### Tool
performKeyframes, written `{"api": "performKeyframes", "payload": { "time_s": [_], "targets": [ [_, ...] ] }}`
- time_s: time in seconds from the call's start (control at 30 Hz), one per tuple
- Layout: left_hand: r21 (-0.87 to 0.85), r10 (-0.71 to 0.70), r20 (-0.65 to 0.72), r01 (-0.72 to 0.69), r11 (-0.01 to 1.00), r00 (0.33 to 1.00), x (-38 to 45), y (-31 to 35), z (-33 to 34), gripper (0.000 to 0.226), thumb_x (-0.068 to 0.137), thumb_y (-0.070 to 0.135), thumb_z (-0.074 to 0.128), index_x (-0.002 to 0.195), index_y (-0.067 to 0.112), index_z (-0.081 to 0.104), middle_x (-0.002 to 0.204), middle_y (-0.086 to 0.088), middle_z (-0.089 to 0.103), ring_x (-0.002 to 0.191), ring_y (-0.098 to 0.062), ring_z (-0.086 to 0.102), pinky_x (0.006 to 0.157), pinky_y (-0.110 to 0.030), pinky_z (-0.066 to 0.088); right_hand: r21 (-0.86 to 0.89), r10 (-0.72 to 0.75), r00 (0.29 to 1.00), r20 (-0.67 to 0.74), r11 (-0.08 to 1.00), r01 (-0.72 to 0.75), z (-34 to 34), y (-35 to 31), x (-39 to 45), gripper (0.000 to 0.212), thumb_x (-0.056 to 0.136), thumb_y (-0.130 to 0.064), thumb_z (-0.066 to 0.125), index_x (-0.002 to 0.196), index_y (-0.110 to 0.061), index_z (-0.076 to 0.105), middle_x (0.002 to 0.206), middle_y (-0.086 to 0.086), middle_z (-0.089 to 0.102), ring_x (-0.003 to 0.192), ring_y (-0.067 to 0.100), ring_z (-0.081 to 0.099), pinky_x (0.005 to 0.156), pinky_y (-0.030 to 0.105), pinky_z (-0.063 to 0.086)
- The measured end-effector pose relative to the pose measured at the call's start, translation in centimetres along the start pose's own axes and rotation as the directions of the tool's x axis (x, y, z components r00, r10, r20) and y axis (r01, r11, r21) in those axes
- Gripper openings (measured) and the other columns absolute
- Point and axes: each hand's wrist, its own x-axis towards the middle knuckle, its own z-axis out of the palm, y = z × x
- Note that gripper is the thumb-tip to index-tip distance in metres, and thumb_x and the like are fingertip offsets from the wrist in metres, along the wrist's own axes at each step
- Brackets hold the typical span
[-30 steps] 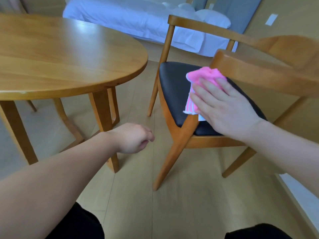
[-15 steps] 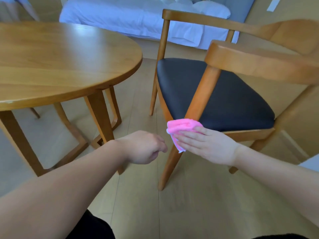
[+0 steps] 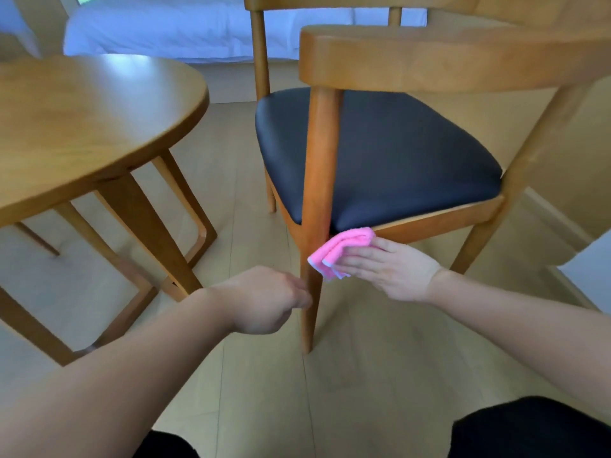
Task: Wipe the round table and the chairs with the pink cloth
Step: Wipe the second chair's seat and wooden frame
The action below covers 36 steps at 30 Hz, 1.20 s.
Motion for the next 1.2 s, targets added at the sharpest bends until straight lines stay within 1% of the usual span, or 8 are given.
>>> {"api": "performKeyframes", "payload": {
  "time_s": [0.27,0.47,0.57,0.67,0.73,0.97,1.13,1.2],
  "targets": [
    [0.066,0.103,0.006,-0.104,0.992,0.995,3.5,3.0,-0.1,0.032,0.091,0.013,0.041,0.118,0.02,0.056,0.111,0.003,0.056,0.104,-0.019,0.052,0.082,-0.035,0.046,0.06,0.167,0.986,-0.01,0.984,-0.166,-0.9,1.0,-3.5,0.079,0.082,-0.024,0.062,0.147,-0.006,0.02,0.157,0.01,0.005,0.147,0.029,-0.009,0.118,0.047,-0.009],
    [0.065,0.089,0.085,-0.094,0.993,0.992,5.0,3.0,-0.2,0.03,0.091,0.014,0.04,0.115,0.02,0.058,0.107,0.003,0.057,0.099,-0.02,0.055,0.082,-0.034,0.047,0.168,0.34,0.928,-0.154,0.934,-0.314,-2.0,-0.5,-0.4,0.045,0.074,-0.012,0.061,0.119,-0.007,0.059,0.12,0.011,0.054,0.113,0.031,0.041,0.098,0.05,0.044],
    [-0.024,0.059,0.097,-0.057,0.998,0.993,4.4,2.1,-0.5,0.036,0.091,0.014,0.041,0.12,0.026,0.058,0.114,0.006,0.06,0.106,-0.016,0.054,0.087,-0.03,0.047,0.336,0.624,0.724,-0.293,0.776,-0.533,-1.8,-2.7,1.8,0.032,0.077,-0.002,0.057,0.106,-0.009,0.067,0.102,0.009,0.063,0.099,0.027,0.048,0.09,0.046,0.048],
    [-0.075,0.004,0.058,0.0,0.997,0.998,4.2,1.0,-1.0,0.037,0.091,0.015,0.043,0.121,0.027,0.059,0.118,0.009,0.06,0.11,-0.012,0.054,0.092,-0.03,0.046,0.518,0.848,0.415,-0.33,0.53,-0.671,-1.5,-5.8,4.3,0.039,0.078,0.004,0.06,0.113,-0.011,0.055,0.113,0.009,0.046,0.104,0.028,0.048,0.095,0.049,0.046],
    [-0.092,-0.037,0.043,0.041,0.995,0.998,3.8,0.3,-1.0,0.035,0.092,0.016,0.043,0.121,0.029,0.06,0.121,0.012,0.059,0.112,-0.009,0.054,0.094,-0.029,0.046,0.591,0.904,0.283,-0.32,0.424,-0.686,-1.6,-6.8,5.4,0.047,0.074,0.01,0.064,0.114,-0.011,0.052,0.116,0.01,0.041,0.108,0.029,0.047,0.095,0.05,0.046],
    [0.023,-0.072,0.089,0.07,0.997,0.993,0.7,-0.4,-0.4,0.036,0.097,0.02,0.042,0.129,0.028,0.056,0.122,0.009,0.06,0.112,-0.008,0.055,0.097,-0.025,0.045,0.785,0.983,0.077,-0.167,0.179,-0.593,-3.1,-8.5,7.6,0.035,0.083,-0.001,0.069,0.114,-0.005,0.054,0.113,0.02,0.059,0.112,0.029,0.054,0.089,0.047,0.051],
    [0.128,-0.056,-0.051,0.062,0.99,0.997,-2.2,-0.8,-0.7,0.041,0.097,0.023,0.044,0.138,0.029,0.044,0.133,0.008,0.051,0.12,-0.013,0.048,0.102,-0.026,0.041,0.892,0.978,-0.171,0.122,-0.184,-0.413,-4.4,-8.7,9.1,0.049,0.094,-0.02,0.055,0.138,-0.007,0.038,0.137,0.01,0.035,0.122,0.025,0.049,0.093,0.042,0.052],
    [0.128,0.01,-0.055,-0.003,0.992,0.998,-3.3,-0.5,-0.6,0.041,0.096,0.02,0.048,0.137,0.028,0.047,0.134,0.007,0.051,0.123,-0.014,0.047,0.104,-0.025,0.038,0.863,0.971,-0.174,0.163,-0.226,-0.452,-4.5,-9.1,9.9,0.046,0.095,-0.017,0.054,0.138,-0.003,0.042,0.14,0.012,0.034,0.123,0.026,0.048,0.091,0.046,0.052]
  ]
}}
